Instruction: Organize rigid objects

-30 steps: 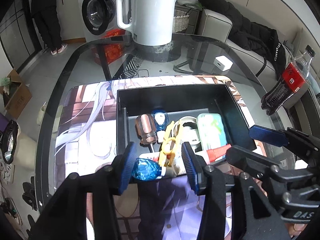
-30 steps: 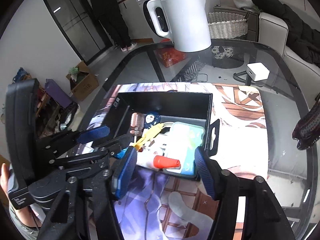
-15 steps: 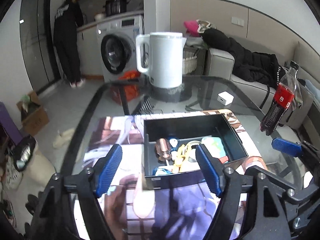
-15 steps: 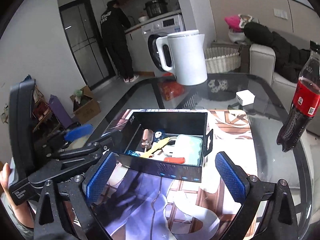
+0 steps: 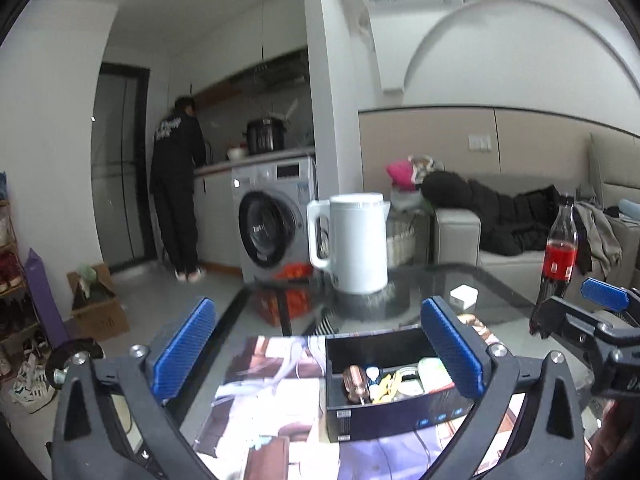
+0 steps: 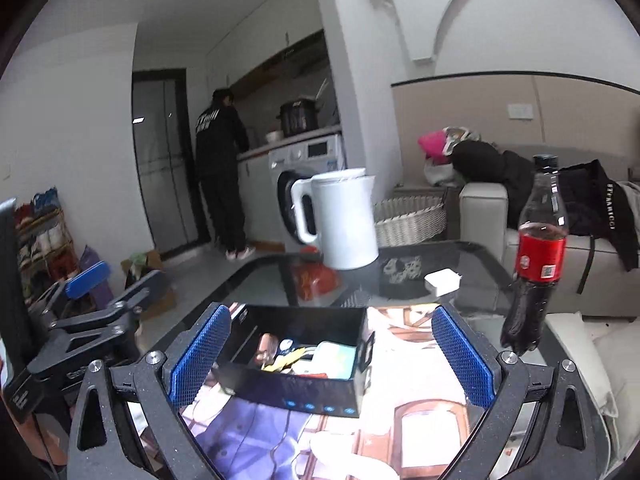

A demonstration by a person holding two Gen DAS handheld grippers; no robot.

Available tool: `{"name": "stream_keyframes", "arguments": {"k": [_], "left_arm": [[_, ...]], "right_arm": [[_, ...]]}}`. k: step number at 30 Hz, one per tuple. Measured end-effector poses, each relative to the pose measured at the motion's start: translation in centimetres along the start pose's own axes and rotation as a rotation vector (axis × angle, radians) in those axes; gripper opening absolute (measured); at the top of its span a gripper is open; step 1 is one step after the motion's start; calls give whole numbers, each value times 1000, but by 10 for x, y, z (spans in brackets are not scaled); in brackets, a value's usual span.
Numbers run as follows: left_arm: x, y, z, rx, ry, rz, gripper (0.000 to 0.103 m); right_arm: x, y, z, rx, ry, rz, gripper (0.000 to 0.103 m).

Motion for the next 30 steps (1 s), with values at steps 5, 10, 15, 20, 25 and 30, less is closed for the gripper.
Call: {"name": "stream_keyframes", "arguments": {"k": [5,10,15,20,25,30], "left_arm": [[3,-3,-11,61,11,16,103],[3,0,-9,75,-4,3,103],[-1,4,-3,61,25,-28,103],[-3,6,-8,97,23,-42,103],[-4,8,-6,95,29,-51,103],[-4,8,-5,84,25,-48,103]], "right_arm": [[20,-12,-4,20,12,109,102],[19,-12,-11,43,1,84,102],[16,-7,-9,33,0,66,102],[15,-6,-8,28,1,57,102],[13,-5,-10,31,-4,47,102],[13,-4,-10,30,-2,50,102]]}}
Point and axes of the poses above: each gripper's, at about its wrist camera, not at the fingertips, and x roughly against the way its jaws point, z to its right, y to its underside, the point moved 4 cm from there along -x, roughly the way its jaws point, and after that the axes turned 1 degree about z, right-handed, at the moved point
